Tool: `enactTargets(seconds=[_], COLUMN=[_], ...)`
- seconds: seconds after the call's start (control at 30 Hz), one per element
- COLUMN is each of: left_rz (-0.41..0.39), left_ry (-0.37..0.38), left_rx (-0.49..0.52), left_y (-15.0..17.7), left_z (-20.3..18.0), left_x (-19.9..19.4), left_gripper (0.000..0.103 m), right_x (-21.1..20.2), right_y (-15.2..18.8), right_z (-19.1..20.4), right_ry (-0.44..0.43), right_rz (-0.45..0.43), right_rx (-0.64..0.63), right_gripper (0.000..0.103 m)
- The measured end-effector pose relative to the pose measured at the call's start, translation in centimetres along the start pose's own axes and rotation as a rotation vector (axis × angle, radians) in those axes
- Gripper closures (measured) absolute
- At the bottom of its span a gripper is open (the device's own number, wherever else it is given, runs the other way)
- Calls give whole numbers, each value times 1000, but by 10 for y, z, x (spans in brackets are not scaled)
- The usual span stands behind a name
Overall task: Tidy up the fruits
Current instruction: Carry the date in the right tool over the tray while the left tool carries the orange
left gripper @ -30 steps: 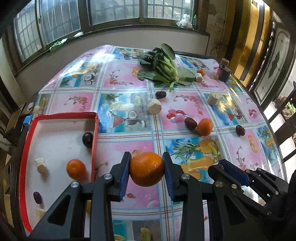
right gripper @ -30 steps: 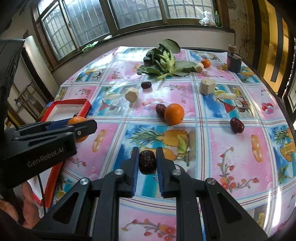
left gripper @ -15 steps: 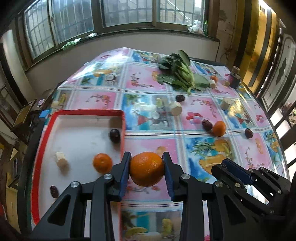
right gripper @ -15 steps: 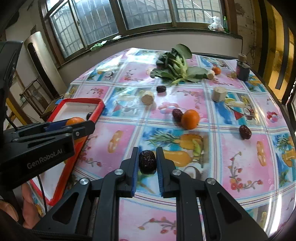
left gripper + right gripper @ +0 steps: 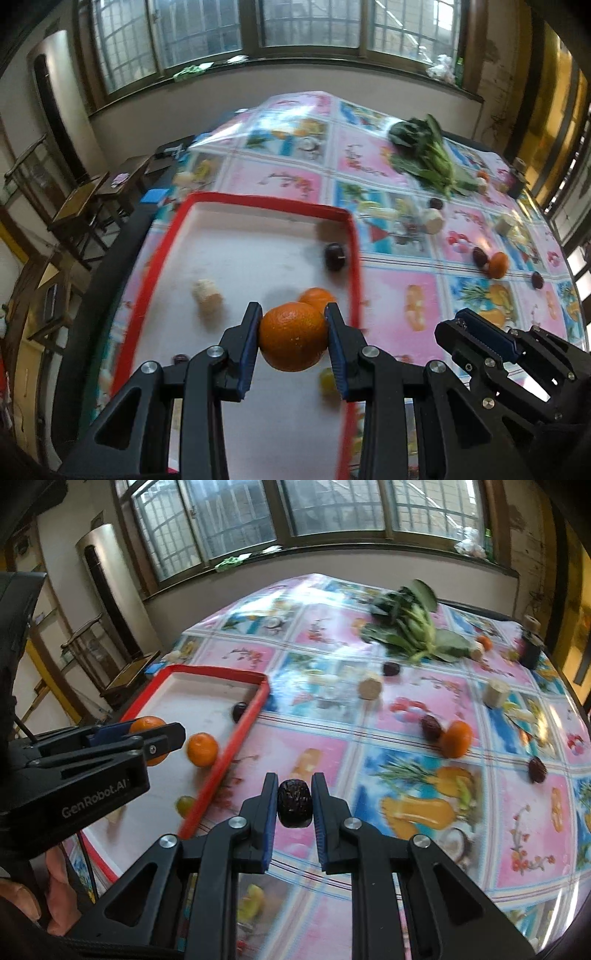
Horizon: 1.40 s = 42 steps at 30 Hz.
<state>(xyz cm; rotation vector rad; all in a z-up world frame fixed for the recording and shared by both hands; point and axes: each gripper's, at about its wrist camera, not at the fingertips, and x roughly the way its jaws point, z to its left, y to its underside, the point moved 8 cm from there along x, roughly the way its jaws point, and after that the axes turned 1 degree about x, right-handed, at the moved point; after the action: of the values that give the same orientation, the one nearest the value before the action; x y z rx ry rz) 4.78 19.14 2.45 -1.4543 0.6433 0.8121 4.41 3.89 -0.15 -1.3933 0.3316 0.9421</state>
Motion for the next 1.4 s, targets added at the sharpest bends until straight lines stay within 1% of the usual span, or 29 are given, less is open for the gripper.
enactTargets(seconds=[0.3,0.57,0.77,1.03,1.23,1.4], left_rz=[30,49,72,92,98,95], left_ry=[-40,-59,-56,-43,-25,-12], left_rx=[-59,-90,-105,-135,-118,-123], left_y=[10,18,31,40,46,45], left_z=[45,72,84,98,97,98], left_x=[12,21,28,32,35,37], left_gripper=[69,69,69,69,69,69], right_x=[22,45,58,74,83,85], right_y=[-12,-16,-14,-5,4,10], right_z=[59,95,113,125,134,140], right_ry=[-58,-92,-110,-114,-112,-112], right_rz=[14,43,65,108,138,150], right_rx=[-87,-136,-161,-183,-206,-215], right_gripper=[83,83,83,83,83,83])
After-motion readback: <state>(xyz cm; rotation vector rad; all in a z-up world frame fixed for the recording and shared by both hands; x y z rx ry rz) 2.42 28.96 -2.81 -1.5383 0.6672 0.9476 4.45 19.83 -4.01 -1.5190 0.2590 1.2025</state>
